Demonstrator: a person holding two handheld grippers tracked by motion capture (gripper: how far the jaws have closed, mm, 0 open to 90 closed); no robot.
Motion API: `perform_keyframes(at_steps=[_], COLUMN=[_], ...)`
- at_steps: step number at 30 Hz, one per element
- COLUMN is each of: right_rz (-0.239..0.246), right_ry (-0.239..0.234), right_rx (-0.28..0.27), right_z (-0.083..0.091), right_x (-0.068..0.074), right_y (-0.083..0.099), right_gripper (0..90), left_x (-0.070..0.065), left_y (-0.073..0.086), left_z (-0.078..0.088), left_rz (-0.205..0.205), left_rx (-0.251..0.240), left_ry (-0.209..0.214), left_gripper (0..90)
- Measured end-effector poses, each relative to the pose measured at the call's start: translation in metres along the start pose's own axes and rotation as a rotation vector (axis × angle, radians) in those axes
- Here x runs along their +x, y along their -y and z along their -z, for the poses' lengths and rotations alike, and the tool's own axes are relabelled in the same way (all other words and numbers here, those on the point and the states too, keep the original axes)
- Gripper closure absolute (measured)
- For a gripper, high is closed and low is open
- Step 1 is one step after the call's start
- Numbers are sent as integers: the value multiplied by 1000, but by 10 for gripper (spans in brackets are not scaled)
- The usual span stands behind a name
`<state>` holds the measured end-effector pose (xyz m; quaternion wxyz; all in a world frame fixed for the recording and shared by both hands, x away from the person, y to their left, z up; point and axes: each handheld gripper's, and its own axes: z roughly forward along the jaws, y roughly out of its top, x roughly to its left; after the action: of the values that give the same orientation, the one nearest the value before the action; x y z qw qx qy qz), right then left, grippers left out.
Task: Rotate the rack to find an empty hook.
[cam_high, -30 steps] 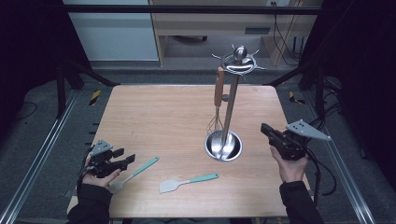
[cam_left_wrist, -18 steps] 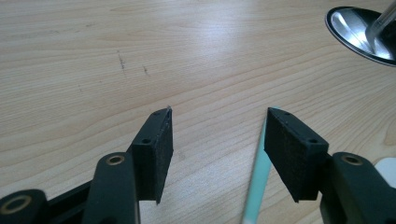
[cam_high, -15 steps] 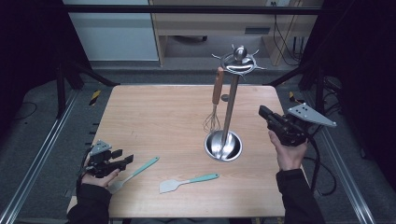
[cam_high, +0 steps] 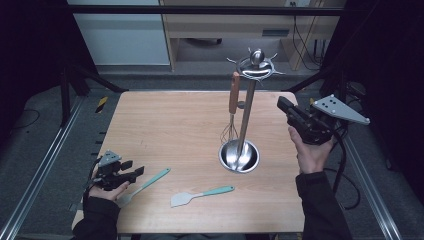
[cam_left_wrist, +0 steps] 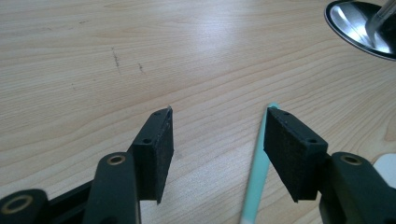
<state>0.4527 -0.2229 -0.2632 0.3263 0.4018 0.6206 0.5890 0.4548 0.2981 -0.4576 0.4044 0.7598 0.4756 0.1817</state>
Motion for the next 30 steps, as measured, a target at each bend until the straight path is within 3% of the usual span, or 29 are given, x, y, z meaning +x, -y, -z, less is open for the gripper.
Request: perform_keyframes(at_steps=[8, 22, 30], right_rz=[10, 59, 82], right_ry=[-9, -78, -102], right_rx=[-27, -79, -76], right_z=[-6, -5, -10], right_x=[5, 32, 43], right_y=[-16, -39, -41], right_gripper=[900, 900, 900], left_x=[-1, -3, -3], left_y=[0, 1, 1], left_z=[-1, -2, -2], left_rz=[-6, -12, -13], left_rx=[5, 10, 12], left_ry=[1, 2, 2], left_gripper=[424, 427, 427])
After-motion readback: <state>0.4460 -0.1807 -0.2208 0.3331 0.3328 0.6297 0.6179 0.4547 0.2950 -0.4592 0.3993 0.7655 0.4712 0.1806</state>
